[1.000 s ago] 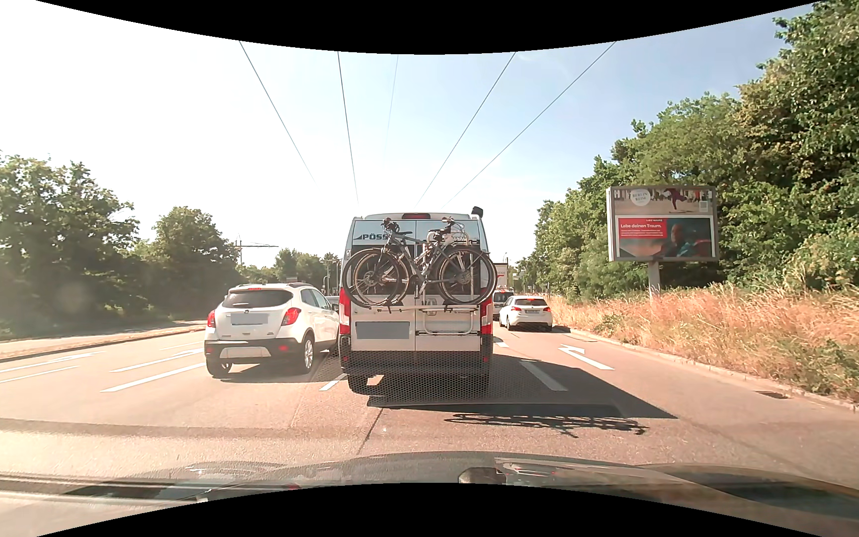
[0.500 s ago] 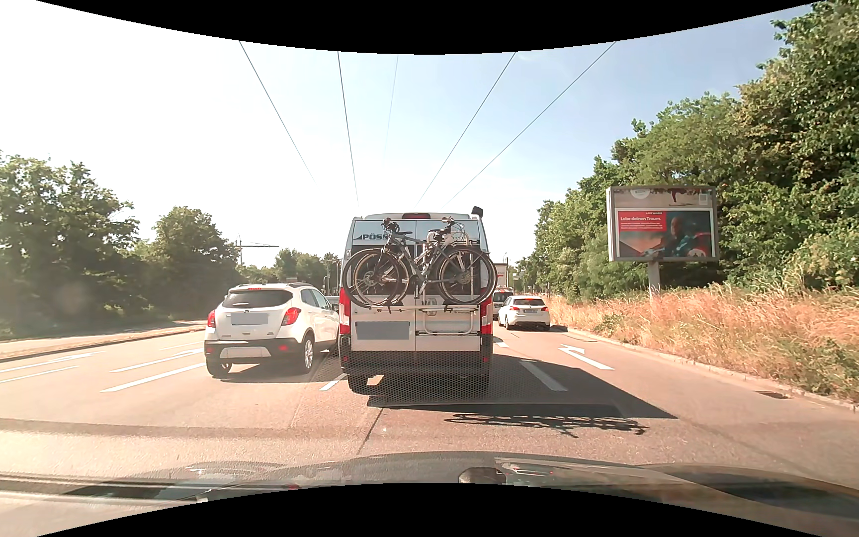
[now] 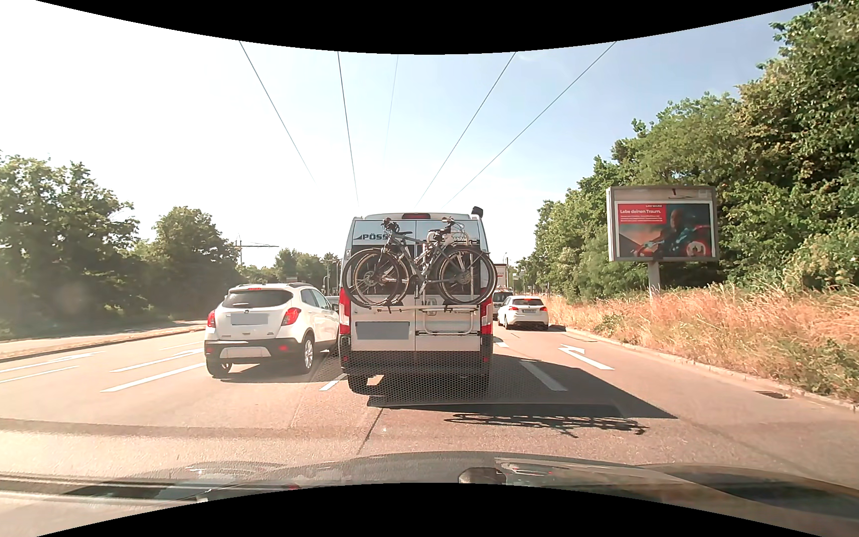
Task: Follow the waypoints while adhering to traffic rules and regulations
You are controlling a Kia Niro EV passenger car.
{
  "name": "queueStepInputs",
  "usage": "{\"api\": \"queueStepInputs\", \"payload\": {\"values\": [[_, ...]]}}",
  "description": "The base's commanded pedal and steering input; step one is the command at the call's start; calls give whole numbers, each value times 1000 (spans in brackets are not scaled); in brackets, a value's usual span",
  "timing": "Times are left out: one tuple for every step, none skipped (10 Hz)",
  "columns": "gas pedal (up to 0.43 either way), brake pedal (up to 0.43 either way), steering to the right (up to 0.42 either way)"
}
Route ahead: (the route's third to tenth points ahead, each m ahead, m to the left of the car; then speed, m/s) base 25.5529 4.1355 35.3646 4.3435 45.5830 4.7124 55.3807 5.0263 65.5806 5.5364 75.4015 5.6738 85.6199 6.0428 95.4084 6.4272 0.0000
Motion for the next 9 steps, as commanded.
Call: {"api": "queueStepInputs", "payload": {"values": [[0,256,-1],[0,250,0],[0,256,0],[0,256,0],[0,256,0],[0,256,0],[0,256,0],[0,256,0],[0,256,1]]}}
